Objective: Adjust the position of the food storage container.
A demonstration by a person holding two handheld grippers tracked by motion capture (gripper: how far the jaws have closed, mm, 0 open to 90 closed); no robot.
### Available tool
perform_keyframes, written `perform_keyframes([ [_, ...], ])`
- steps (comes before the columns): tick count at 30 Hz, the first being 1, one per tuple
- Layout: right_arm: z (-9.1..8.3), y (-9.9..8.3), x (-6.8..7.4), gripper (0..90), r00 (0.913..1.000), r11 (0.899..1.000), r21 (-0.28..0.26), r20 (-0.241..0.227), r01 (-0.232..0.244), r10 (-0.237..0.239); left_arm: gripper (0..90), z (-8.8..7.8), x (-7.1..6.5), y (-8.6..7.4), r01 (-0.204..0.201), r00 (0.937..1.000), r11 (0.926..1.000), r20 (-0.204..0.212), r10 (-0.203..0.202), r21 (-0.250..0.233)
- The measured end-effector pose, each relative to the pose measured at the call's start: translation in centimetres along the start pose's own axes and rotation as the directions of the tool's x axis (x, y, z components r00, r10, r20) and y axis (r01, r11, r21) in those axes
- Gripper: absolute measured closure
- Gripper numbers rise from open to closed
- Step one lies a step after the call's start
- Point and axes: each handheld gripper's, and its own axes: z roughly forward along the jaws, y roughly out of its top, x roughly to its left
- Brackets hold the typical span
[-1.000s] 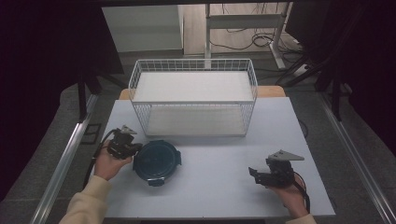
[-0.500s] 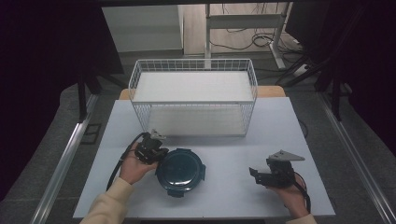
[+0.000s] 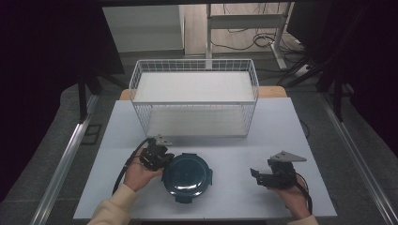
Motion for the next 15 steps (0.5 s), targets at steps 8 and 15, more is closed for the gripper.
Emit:
perform_keyframes([
  [8,0.0,0.0,0.1,20.4,1.0000,1.000,-0.004,-0.001,-0.002,0.002,90.0,0.1,0.4,0.0,0.029,0.9983,0.9991,0.051,-0.028,-0.030],
  [15,-0.4,0.5,0.5,20.4,0.9997,0.999,-0.042,-0.019,-0.016,0.016,84.3,-2.8,1.1,-0.8,0.116,0.9932,0.9733,0.013,-0.115,-0.198],
])
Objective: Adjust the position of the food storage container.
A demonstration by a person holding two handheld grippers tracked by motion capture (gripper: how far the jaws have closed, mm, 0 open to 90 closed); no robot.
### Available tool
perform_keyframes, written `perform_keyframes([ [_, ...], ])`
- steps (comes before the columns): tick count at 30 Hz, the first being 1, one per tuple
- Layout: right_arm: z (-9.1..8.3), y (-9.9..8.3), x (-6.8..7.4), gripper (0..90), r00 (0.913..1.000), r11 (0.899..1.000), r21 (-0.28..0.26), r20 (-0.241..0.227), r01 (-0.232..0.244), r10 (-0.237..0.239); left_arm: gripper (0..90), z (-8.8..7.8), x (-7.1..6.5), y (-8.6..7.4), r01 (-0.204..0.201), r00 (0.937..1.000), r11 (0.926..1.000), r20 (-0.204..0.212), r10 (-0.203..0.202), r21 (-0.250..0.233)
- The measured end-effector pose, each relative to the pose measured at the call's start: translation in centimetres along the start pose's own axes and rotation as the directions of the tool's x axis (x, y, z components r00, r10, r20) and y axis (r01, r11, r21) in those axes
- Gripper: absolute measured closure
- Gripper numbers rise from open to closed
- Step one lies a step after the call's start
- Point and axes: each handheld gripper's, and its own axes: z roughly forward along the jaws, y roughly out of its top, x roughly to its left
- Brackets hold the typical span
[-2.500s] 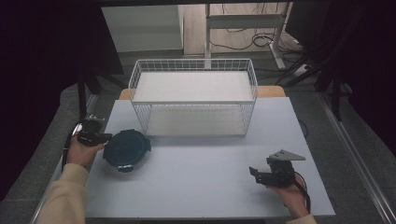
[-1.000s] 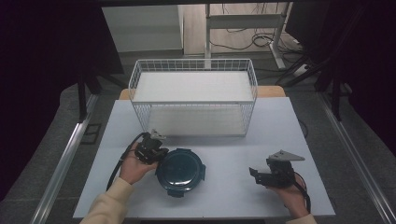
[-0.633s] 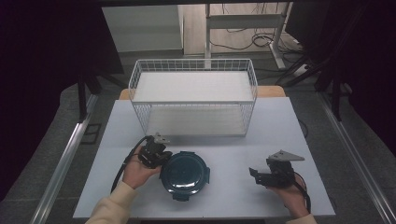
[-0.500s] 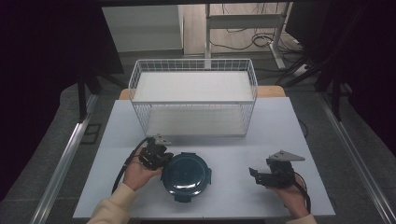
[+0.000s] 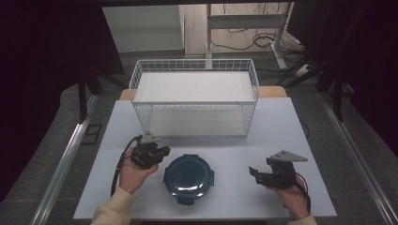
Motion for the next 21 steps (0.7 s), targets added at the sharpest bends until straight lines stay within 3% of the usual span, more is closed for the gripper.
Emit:
perform_keyframes([
  [3,-0.1,0.2,0.2,20.4,0.9999,1.000,-0.012,-0.011,0.003,-0.004,78.6,-2.1,-0.1,-0.8,0.031,0.9992,0.9971,0.028,-0.029,-0.069],
  [4,-0.1,0.3,0.4,20.3,0.9998,1.000,-0.019,-0.018,0.009,-0.010,70.2,-2.5,-0.1,-1.0,0.038,0.9988,0.9964,0.032,-0.036,-0.075],
  [5,-0.2,0.5,0.6,20.2,0.9995,0.999,-0.026,-0.026,0.019,-0.020,54.0,-2.9,-0.2,-1.3,0.050,0.9983,0.9955,0.035,-0.047,-0.081],
  [6,-0.2,0.5,0.6,20.2,0.9995,0.999,-0.026,-0.026,0.019,-0.020,54.0,-3.2,-0.2,-1.6,0.077,0.9965,0.9931,0.037,-0.074,-0.088],
  [7,-0.2,0.5,0.8,20.3,0.9993,0.999,-0.031,-0.030,0.023,-0.024,46.6,-3.5,-0.2,-2.0,0.103,0.9939,0.9911,0.047,-0.100,-0.084],
  [9,-0.3,0.9,1.2,20.2,0.9987,0.999,-0.048,-0.042,0.027,-0.029,32.0,-4.1,-0.4,-2.6,0.103,0.9938,0.9920,0.048,-0.100,-0.072],
  [17,-0.8,0.8,2.3,20.1,0.9968,0.996,-0.074,-0.058,0.050,-0.055,26.0,-4.9,-0.6,-5.9,0.135,0.9898,0.9894,0.054,-0.132,-0.054],
  [21,-1.1,0.5,2.3,20.1,0.9963,0.995,-0.073,-0.052,0.065,-0.069,25.9,-4.7,-0.3,-6.4,0.146,0.9884,0.9876,0.050,-0.143,-0.057],
])
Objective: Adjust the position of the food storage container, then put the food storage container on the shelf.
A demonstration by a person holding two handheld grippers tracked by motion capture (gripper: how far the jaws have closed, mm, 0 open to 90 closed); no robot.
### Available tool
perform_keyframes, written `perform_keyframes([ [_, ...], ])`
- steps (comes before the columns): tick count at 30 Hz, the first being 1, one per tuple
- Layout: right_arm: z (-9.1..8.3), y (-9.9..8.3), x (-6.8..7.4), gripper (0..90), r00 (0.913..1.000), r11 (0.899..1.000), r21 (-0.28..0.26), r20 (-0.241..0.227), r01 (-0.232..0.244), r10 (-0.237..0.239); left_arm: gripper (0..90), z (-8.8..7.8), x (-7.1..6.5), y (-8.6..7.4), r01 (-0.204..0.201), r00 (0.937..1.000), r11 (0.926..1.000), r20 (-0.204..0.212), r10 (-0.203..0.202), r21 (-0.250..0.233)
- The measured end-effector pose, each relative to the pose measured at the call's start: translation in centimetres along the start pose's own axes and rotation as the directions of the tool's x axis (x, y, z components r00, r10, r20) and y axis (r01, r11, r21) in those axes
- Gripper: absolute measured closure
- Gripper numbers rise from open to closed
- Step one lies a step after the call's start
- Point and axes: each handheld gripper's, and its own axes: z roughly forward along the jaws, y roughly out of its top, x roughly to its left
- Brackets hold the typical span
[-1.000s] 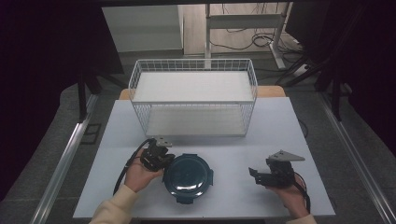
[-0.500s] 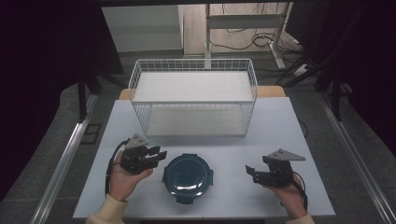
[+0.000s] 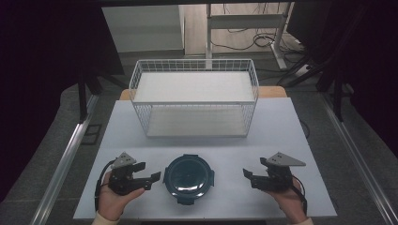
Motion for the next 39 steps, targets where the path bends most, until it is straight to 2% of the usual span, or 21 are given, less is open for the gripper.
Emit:
perform_keyframes([
  [8,-0.1,-0.1,-0.2,20.0,0.9999,1.000,0.004,0.009,-0.006,0.006,24.9,0.6,0.2,-0.3,0.006,0.9999,0.9998,0.009,-0.006,0.019],
  [11,0.0,0.0,0.2,18.8,0.9996,1.000,0.002,-0.014,-0.023,0.023,26.1,0.6,-0.1,-0.2,0.008,0.9996,0.9997,0.027,-0.008,0.021],
  [15,-0.1,-0.2,1.5,18.1,0.9994,1.000,0.002,-0.031,-0.011,0.011,25.1,0.8,-0.4,-0.1,-0.006,0.9986,0.9997,0.053,0.005,0.022],
  [18,0.4,-0.4,2.0,17.9,0.9991,1.000,0.024,-0.043,0.001,0.000,24.5,1.1,-0.3,-0.3,0.013,0.9979,0.9993,0.063,-0.015,0.034],
  [21,0.9,-0.3,2.2,17.2,0.9978,1.000,0.029,-0.066,-0.009,0.011,24.5,1.3,0.0,-0.4,0.033,0.9964,0.9987,0.077,-0.036,0.039],
  [25,1.3,0.0,2.8,15.1,0.9963,0.999,0.037,-0.084,-0.014,0.017,26.6,1.6,-0.1,-0.5,0.023,0.9947,0.9989,0.099,-0.027,0.041],
  [28,1.6,0.3,3.3,14.9,0.9939,0.998,0.048,-0.098,-0.046,0.051,25.9,1.7,0.0,-0.5,0.029,0.9931,0.9988,0.112,-0.034,0.040],
  [30,2.0,0.9,4.0,14.0,0.9902,0.996,0.058,-0.115,-0.073,0.079,24.6,1.8,0.1,-0.6,0.047,0.9902,0.9979,0.129,-0.053,0.043],
  [34,2.6,2.1,5.4,13.9,0.9844,0.993,0.067,-0.142,-0.094,0.103,24.2,2.0,0.3,-0.7,0.076,0.9831,0.9962,0.164,-0.082,0.043],
  [36,3.1,2.7,6.0,13.9,0.9821,0.992,0.072,-0.149,-0.105,0.115,23.6,2.0,0.2,-0.6,0.081,0.9819,0.9960,0.169,-0.086,0.039],
  [37,3.5,3.0,6.4,13.8,0.9775,0.988,0.079,-0.157,-0.129,0.140,22.8,1.9,0.2,-0.6,0.085,0.9816,0.9957,0.168,-0.090,0.036],
  [39,3.8,3.0,6.6,13.7,0.9752,0.987,0.084,-0.161,-0.139,0.151,22.5,2.0,0.4,-0.6,0.107,0.9788,0.9937,0.172,-0.111,0.034],
])
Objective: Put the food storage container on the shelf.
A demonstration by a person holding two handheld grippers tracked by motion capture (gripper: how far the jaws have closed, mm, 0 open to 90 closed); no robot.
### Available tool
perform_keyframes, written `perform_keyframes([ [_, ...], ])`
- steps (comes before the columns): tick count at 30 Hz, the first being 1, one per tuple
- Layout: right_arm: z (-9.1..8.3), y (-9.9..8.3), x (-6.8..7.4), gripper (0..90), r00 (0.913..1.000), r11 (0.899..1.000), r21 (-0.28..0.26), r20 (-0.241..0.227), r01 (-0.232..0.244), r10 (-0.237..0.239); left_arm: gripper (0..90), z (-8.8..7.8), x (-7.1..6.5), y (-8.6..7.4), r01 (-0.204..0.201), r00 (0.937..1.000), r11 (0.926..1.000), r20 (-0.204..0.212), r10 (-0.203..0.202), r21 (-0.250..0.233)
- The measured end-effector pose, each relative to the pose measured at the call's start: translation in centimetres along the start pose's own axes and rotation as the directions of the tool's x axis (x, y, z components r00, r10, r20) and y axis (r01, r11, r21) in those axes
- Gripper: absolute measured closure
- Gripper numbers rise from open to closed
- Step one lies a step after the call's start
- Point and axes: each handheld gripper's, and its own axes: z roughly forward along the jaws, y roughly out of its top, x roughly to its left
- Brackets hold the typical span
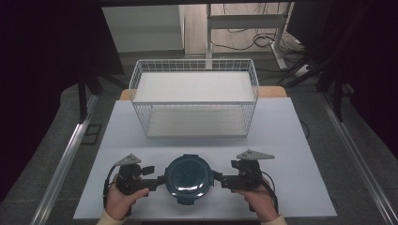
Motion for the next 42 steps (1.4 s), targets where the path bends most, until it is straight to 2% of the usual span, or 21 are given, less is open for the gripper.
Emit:
perform_keyframes([
  [3,0.9,-0.6,0.3,13.4,0.9986,0.999,0.013,-0.029,-0.044,0.044,22.0,0.6,0.4,0.4,0.035,0.9994,0.9993,0.006,-0.035,0.008],
  [5,1.8,-1.1,0.4,12.7,0.9978,0.997,0.057,-0.040,-0.050,0.053,21.7,1.2,0.6,0.5,0.053,0.9984,0.9983,0.018,-0.053,0.025],
  [7,2.4,-1.5,0.5,12.6,0.9954,0.995,0.072,-0.060,-0.071,0.075,22.0,1.5,0.7,0.5,0.070,0.9965,0.9970,0.043,-0.072,0.034],
  [9,3.3,-2.1,0.8,10.9,0.9868,0.988,0.098,-0.099,-0.119,0.128,21.5,1.8,0.8,0.4,0.091,0.9934,0.9948,0.066,-0.094,0.046],
  [10,3.3,-2.1,0.8,10.9,0.9868,0.988,0.098,-0.099,-0.119,0.128,21.5,1.8,0.9,0.4,0.096,0.9923,0.9939,0.073,-0.100,0.055],
  [13,3.9,-2.2,1.2,11.2,0.9771,0.982,0.107,-0.128,-0.156,0.170,21.5,2.1,1.3,0.2,0.129,0.9860,0.9893,0.097,-0.135,0.068],
  [14,4.0,-2.2,1.4,11.2,0.9757,0.981,0.108,-0.131,-0.162,0.176,21.5,2.3,1.4,0.1,0.145,0.9821,0.9869,0.111,-0.152,0.071],
  [16,4.4,-2.2,1.5,11.2,0.9666,0.975,0.116,-0.154,-0.188,0.205,21.4,2.7,1.6,0.1,0.161,0.9758,0.9838,0.137,-0.171,0.078],
  [18,4.7,-2.3,1.6,11.2,0.9561,0.968,0.126,-0.175,-0.215,0.235,21.5,3.1,1.7,0.0,0.190,0.9659,0.9775,0.161,-0.203,0.091],
  [21,5.1,-2.4,1.5,11.5,0.9489,0.962,0.134,-0.180,-0.237,0.259,21.6,3.8,2.0,-0.3,0.228,0.9450,0.9666,0.212,-0.249,0.116],
  [24,5.3,-2.5,1.5,14.3,0.9342,0.953,0.144,-0.203,-0.268,0.294,22.2,4.2,2.0,-0.4,0.241,0.9338,0.9611,0.237,-0.268,0.134],
  [25,5.4,-2.5,1.5,14.9,0.9270,0.948,0.153,-0.214,-0.280,0.308,23.3,4.3,2.1,-0.5,0.254,0.9248,0.9574,0.255,-0.282,0.137],
  [26,5.4,-2.6,1.6,14.7,0.9239,0.944,0.159,-0.210,-0.290,0.320,25.0,4.4,2.1,-0.5,0.262,0.9196,0.9549,0.264,-0.291,0.140],
  [28,5.4,-2.6,1.6,16.4,0.9182,0.938,0.158,-0.207,-0.309,0.337,27.8,4.4,2.0,-0.6,0.263,0.9242,0.9550,0.248,-0.290,0.137],
  [30,5.2,-2.7,1.4,19.6,0.9136,0.934,0.154,-0.206,-0.323,0.350,29.4,4.4,2.1,-0.6,0.280,0.9177,0.9498,0.252,-0.307,0.139],
  [31,5.1,-2.7,1.4,20.6,0.9122,0.932,0.153,-0.204,-0.329,0.355,30.1,4.4,2.1,-0.7,0.299,0.9111,0.9443,0.253,-0.325,0.138],
  [32,5.1,-2.7,1.3,21.8,0.9082,0.929,0.151,-0.205,-0.339,0.365,30.9,4.3,2.2,-0.7,0.307,0.9081,0.9415,0.253,-0.334,0.140],
  [35,5.0,-2.8,0.9,25.9,0.8926,0.916,0.149,-0.214,-0.372,0.397,32.1,4.2,2.2,-0.7,0.322,0.9036,0.9361,0.249,-0.349,0.141],
  [36,4.9,-2.8,0.7,28.3,0.8821,0.908,0.145,-0.219,-0.394,0.417,33.2,4.1,2.1,-0.8,0.324,0.9031,0.9355,0.249,-0.350,0.141],
  [39,4.8,-2.9,0.6,29.7,0.8746,0.902,0.141,-0.223,-0.408,0.431,35.1,3.7,1.9,-0.8,0.321,0.9047,0.9383,0.251,-0.344,0.130],
  [42,4.5,-3.1,0.5,33.0,0.8597,0.890,0.127,-0.232,-0.437,0.455,37.8,3.3,1.7,-0.8,0.309,0.9089,0.9429,0.253,-0.331,0.124],
])
